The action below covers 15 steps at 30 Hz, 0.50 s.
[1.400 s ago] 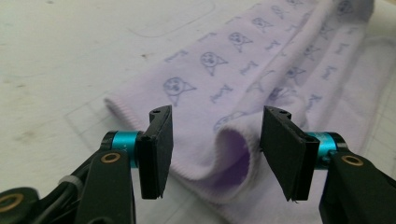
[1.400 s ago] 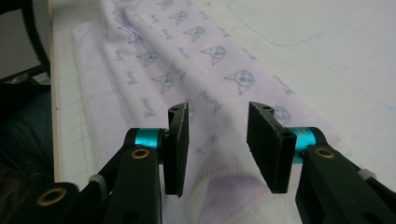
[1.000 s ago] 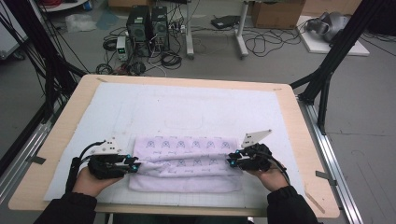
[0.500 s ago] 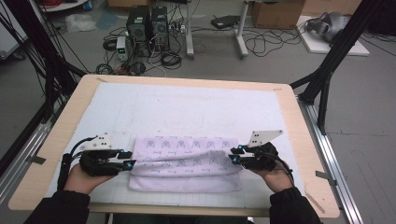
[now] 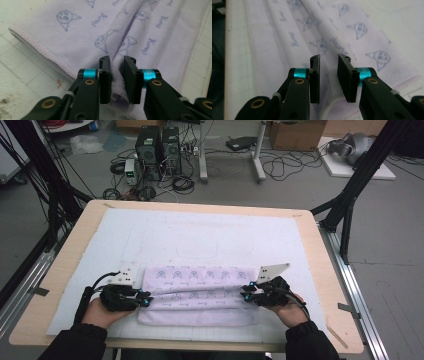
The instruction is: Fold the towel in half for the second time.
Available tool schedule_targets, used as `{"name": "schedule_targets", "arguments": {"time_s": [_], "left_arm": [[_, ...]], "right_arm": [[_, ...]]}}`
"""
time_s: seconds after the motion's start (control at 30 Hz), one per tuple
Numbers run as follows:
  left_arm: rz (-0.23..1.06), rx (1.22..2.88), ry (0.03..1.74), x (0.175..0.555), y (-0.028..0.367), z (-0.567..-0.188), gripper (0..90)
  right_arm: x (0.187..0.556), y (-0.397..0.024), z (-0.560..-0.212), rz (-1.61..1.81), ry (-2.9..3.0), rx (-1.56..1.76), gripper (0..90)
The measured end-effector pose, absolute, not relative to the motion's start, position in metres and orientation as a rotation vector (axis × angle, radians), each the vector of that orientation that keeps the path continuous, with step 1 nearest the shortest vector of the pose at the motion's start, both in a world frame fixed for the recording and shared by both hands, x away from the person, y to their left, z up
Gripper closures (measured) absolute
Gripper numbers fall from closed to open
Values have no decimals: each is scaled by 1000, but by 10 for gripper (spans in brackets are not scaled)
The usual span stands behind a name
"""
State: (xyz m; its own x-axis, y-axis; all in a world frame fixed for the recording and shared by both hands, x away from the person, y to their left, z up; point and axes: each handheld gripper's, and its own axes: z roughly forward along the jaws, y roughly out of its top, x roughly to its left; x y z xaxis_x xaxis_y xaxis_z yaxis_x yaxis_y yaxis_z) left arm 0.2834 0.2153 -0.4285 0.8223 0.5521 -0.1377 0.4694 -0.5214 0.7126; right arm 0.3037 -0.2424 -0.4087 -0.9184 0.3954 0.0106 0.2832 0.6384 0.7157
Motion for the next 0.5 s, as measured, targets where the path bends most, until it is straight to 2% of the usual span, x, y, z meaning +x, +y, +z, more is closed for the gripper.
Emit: {"name": "schedule_targets", "arguments": {"time_s": [0.03,0.07,0.17,0.23,0.3,0.5], "left_arm": [[131,2218,756,284,214,-430,683],[134,2215,760,284,213,-432,682],[140,2213,744,284,210,-434,769],[146,2213,739,284,210,-433,824],[155,2198,739,282,211,-430,844],[203,2136,701,268,223,-406,846]], "right_arm": [[306,-242,-411,1120,2711,567,703],[309,-242,-414,1110,2710,582,700],[313,-237,-422,1058,2734,576,703],[313,-232,-429,1034,2753,557,752],[311,-233,-430,1052,2746,544,852],[298,-248,-408,1199,2714,557,862]]}}
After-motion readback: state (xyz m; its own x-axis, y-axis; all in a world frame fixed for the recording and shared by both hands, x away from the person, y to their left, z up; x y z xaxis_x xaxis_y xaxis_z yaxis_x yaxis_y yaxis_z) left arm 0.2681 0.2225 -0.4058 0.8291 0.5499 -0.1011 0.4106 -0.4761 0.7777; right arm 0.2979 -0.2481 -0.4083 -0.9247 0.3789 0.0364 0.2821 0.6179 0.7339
